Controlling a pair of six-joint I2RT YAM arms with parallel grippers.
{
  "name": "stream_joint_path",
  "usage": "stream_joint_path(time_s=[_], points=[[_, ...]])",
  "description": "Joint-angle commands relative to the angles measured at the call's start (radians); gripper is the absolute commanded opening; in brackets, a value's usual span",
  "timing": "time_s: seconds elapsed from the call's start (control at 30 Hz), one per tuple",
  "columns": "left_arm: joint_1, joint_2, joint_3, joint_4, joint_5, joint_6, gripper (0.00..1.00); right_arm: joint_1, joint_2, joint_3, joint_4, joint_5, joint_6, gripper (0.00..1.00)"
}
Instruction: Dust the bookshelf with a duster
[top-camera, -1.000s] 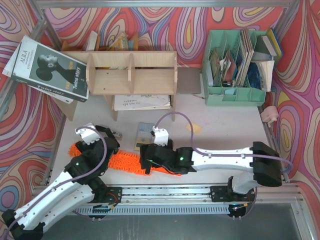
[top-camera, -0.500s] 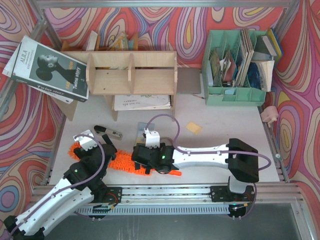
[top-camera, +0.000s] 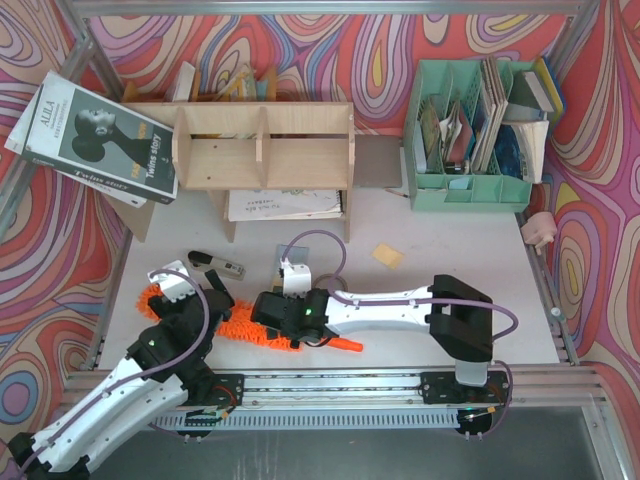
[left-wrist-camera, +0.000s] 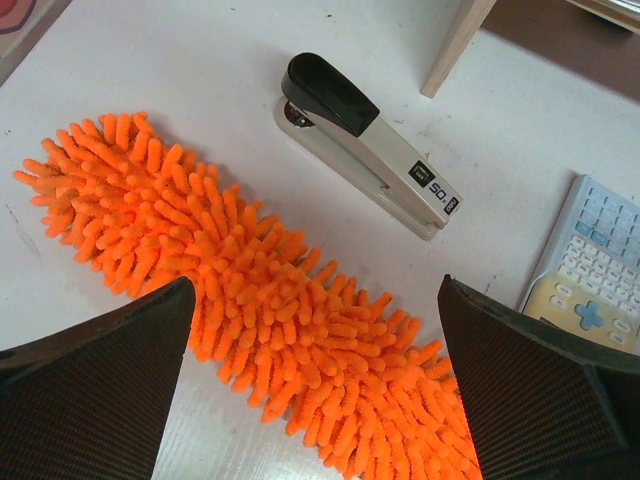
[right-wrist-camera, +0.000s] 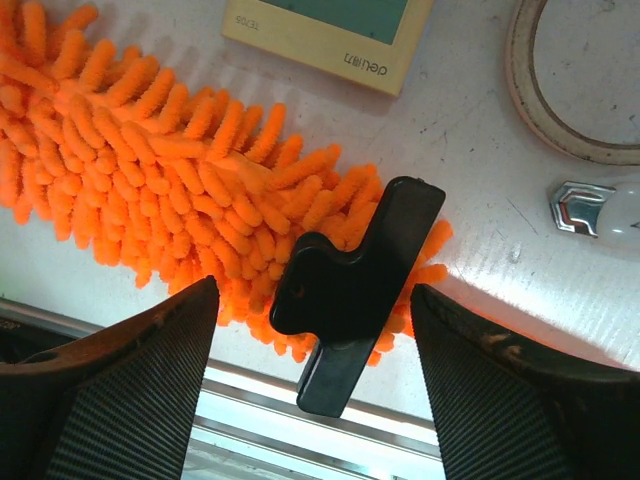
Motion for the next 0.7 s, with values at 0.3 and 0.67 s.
stream_joint_path(time_s=[0.3, 0.67], points=[[0.004, -0.04, -0.027, 0.02, 0.001, 0.023, 0.98, -0.007, 0.054, 0.067, -0.092, 0.005, 0.038, 0.6], [0.004, -0.04, -0.028, 0.021, 0.001, 0.024, 0.98, -0.008, 0.042, 0.064, -0.118, 0.02, 0.064, 0.46]])
